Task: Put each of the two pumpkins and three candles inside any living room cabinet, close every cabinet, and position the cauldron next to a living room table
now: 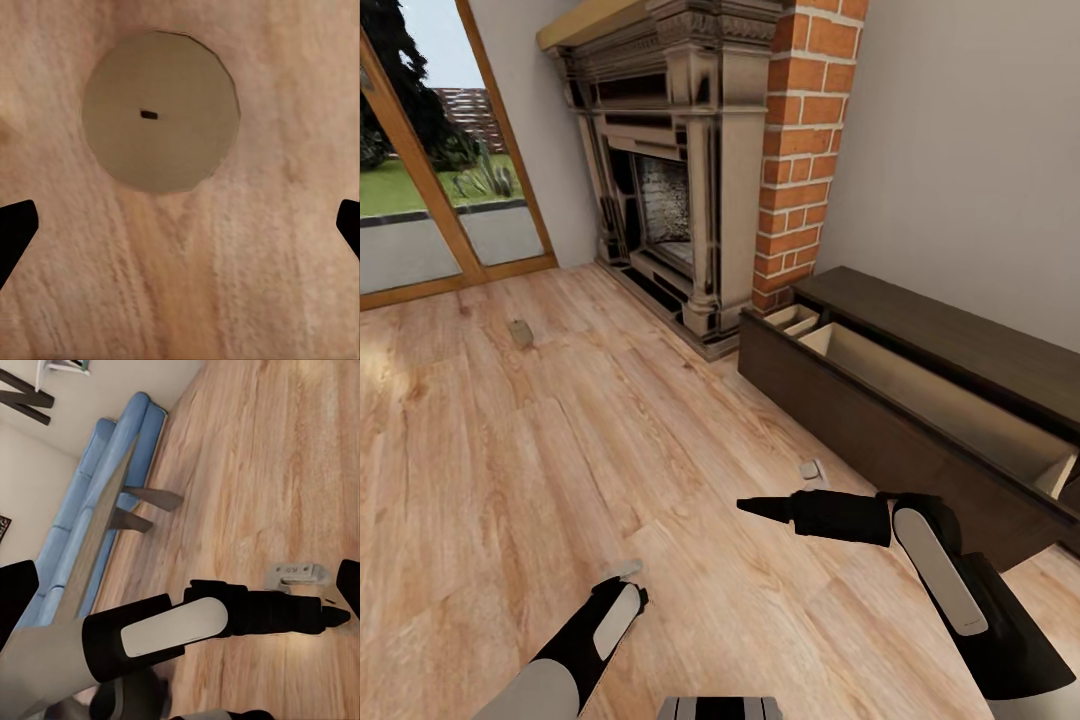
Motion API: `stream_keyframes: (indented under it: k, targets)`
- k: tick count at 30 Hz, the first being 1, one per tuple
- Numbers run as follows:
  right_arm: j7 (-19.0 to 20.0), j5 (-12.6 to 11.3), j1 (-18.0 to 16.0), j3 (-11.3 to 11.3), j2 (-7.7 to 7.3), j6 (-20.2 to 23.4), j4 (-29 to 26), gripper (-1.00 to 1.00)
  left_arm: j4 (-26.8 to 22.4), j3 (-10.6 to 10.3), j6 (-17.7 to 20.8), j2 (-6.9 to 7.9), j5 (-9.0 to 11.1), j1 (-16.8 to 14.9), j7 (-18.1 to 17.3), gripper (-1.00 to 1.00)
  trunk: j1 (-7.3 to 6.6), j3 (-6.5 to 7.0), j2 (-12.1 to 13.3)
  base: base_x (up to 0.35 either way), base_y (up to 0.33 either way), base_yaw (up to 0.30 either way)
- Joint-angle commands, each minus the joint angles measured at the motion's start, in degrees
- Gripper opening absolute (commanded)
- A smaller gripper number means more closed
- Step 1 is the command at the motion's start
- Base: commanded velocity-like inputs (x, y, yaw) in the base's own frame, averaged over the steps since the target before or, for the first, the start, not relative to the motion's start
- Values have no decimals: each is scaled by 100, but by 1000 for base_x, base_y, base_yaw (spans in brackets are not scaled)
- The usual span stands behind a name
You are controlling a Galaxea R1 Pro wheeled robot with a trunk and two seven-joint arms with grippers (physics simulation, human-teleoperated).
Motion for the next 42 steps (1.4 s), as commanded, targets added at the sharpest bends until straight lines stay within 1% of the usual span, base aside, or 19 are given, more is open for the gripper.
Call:
stream_keyframes:
  k: [1,7,13,25,30,39,42]
  targets:
    - [26,19,-4,2,-3,15,-3,100,-9,-37,19,8,45,-2,42,100,0,-5,-2,44,247,0]
    - [26,21,-4,-4,-3,15,5,100,-9,-37,14,5,45,-2,42,100,0,-5,-2,18,86,0]
    - [26,20,-4,-7,-3,15,6,100,-3,-37,18,8,51,-2,42,100,0,-5,-2,146,105,0]
    - [26,21,-4,-7,-4,15,2,100,-2,-37,13,-3,37,-2,42,100,0,-5,-2,125,10,0]
    - [26,21,-4,-7,-7,15,4,100,-2,-37,17,3,42,-2,42,100,0,-5,-2,127,101,0]
    - [26,21,-4,-7,-4,15,6,100,-8,-37,2,3,11,-2,42,100,0,-5,-2,22,18,0]
    - [26,21,-4,-7,-3,15,6,100,-8,-37,-4,4,9,-2,42,100,7,-71,-6,2,1,0]
